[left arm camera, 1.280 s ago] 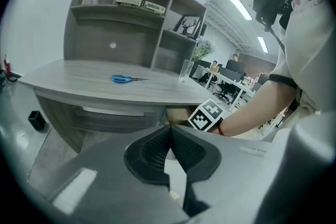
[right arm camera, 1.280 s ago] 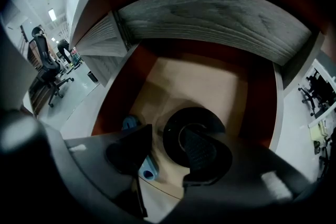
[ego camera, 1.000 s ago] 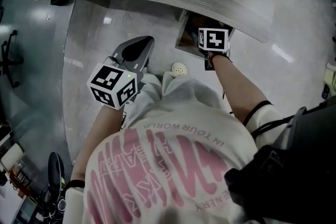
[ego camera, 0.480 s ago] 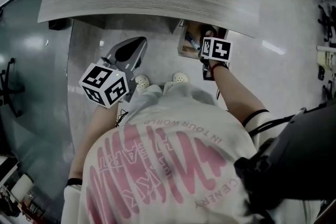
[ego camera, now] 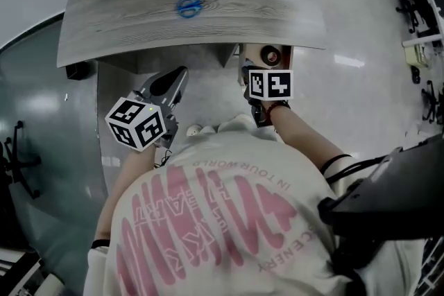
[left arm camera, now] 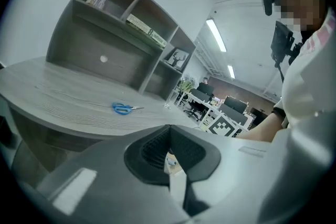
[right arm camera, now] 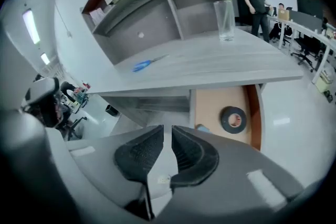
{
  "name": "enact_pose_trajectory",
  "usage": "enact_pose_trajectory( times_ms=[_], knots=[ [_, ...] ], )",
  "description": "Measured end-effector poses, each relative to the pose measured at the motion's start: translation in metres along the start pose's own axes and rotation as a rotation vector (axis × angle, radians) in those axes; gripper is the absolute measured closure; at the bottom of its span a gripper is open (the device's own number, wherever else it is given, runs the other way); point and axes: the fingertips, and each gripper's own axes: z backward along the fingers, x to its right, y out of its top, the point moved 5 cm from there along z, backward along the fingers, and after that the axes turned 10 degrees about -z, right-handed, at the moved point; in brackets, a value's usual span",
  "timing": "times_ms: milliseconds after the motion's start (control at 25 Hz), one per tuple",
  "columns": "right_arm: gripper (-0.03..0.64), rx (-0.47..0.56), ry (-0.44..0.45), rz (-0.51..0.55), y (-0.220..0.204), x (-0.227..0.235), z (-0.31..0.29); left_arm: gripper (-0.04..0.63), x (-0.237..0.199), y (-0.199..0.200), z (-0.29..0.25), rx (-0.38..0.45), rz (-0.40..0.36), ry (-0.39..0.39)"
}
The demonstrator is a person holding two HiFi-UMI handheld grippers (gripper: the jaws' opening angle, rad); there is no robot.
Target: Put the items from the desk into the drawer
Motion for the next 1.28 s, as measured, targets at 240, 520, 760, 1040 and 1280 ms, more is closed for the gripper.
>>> enact_pose_trajectory(
  times_ms=[240, 520, 760, 1040, 1280],
  knots=[
    [0.596, 0.045, 0.231, -0.034, 0.008, -0.087, 0.016, 0.577, -0.012, 0.012, 0.032, 0.029, -0.033, -0.028],
    [0.612, 0.171, 0.513, 0.034, 0.02, -0.18, 0.05, 0.577, -0.031, 0.018, 0.078, 0.059, -0.042, 0.019],
    [0.612, 0.221, 0.7, 0.284, 0.01, -0.24, 0.07, 0.577, -0.037, 0.027, 0.103, 0.115, -0.058, 0.024],
    [0.612, 0.273, 0.728, 0.399, 0.008, -0.261, 0.076, 0.577, -0.047, 0.029, 0.114, 0.144, -0.092, 0.014],
    [0.612, 0.266, 0.681, 0.4, 0.011, -0.258, 0.073, 0.575, -0.057, 0.033, 0.111, 0.183, -0.076, 0.013]
  ],
)
